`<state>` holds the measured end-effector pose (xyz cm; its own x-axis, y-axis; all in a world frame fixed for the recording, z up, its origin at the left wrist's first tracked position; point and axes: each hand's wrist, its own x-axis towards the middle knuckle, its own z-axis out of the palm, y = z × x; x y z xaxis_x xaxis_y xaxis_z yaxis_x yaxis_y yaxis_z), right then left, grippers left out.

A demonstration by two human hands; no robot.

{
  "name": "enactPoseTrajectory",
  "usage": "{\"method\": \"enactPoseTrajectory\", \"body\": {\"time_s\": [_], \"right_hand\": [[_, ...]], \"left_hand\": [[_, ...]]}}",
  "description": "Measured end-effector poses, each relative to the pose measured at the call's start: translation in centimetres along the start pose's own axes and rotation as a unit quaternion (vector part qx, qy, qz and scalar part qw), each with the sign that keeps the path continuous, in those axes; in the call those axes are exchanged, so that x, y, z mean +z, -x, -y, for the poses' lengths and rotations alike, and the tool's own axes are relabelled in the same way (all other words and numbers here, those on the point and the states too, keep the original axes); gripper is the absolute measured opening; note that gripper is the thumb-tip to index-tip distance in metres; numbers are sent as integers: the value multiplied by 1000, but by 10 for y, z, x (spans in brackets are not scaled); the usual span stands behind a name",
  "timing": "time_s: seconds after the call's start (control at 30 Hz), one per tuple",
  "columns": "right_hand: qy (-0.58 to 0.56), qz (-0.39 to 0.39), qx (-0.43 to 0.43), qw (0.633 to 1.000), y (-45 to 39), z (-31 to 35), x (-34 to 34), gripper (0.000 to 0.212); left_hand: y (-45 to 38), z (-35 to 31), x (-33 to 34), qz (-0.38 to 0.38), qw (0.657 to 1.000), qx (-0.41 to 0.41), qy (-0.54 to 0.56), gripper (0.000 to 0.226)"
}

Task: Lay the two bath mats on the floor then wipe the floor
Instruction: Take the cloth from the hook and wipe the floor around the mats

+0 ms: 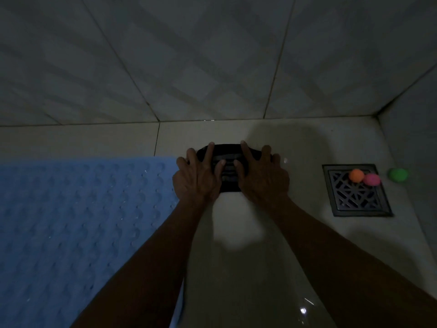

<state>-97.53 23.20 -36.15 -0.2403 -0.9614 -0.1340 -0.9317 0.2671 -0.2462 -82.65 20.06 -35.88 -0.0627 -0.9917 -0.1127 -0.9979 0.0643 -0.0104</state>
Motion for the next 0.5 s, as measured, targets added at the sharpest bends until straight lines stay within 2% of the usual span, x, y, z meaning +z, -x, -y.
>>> {"method": "enactPoseTrajectory", "body": {"time_s": [0.5], "right_hand": [[12, 33, 31, 999, 105, 9, 5, 60]], "left_hand": [[94, 25, 7, 50, 998, 9, 26, 68]]}}
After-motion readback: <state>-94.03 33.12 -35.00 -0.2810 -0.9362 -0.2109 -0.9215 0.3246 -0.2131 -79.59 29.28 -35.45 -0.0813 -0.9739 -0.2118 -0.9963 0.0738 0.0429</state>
